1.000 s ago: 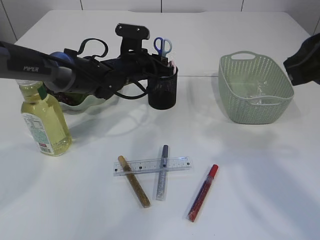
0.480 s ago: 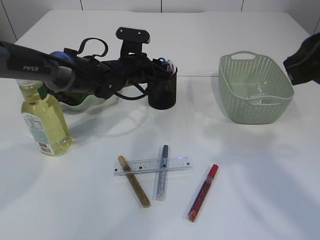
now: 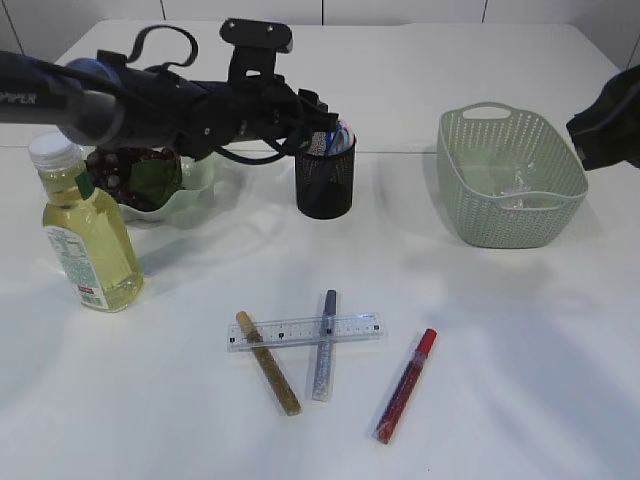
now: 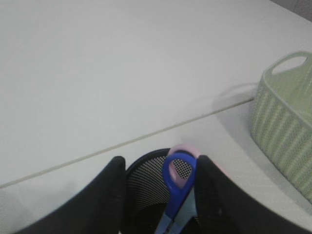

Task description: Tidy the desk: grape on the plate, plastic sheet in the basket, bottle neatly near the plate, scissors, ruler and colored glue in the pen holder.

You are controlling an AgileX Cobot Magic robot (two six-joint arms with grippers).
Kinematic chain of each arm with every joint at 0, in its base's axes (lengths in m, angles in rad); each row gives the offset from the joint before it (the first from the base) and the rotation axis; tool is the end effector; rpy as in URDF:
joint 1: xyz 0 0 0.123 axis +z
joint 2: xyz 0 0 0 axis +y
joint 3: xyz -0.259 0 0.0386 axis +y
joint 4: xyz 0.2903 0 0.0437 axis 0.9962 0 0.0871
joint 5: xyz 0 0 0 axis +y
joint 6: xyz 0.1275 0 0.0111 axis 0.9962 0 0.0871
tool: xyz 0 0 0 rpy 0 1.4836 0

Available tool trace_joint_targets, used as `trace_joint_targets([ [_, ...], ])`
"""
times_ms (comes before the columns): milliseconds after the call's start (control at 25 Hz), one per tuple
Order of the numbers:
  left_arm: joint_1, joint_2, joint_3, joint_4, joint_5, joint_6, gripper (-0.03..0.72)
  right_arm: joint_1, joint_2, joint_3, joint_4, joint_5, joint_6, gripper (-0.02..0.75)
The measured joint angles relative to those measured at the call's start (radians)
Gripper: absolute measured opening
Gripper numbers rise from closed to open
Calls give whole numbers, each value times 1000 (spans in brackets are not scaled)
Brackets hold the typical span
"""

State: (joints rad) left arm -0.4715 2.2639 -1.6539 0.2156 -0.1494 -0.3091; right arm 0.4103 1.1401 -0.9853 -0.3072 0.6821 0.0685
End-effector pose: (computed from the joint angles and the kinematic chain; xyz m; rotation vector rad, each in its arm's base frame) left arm 0.5123 -0.2657 0.1200 0.3886 1.9305 -0.4047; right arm 0.2980 0.1030 0.2894 -0.5613 2.2128 -0.0966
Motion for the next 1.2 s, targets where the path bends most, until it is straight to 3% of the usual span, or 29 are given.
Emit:
trace_joint_targets([
  [200,0,-93,0,8,122,0,343,0,0,0,0,4,11,258],
  [520,-61,-257,0,3,550,49,290,0,0,0,0,74,66,258],
  [800,-127,-284,-55,-196,1029,349,270,0,0,0,73,242,95,258],
  [920,-127,-284,-56,-272,1144,443,269,0,0,0,137,336,97,255],
  [1200,-127,-284,-60,-445,1359,792,269,0,-1,0,307,520,103,255],
])
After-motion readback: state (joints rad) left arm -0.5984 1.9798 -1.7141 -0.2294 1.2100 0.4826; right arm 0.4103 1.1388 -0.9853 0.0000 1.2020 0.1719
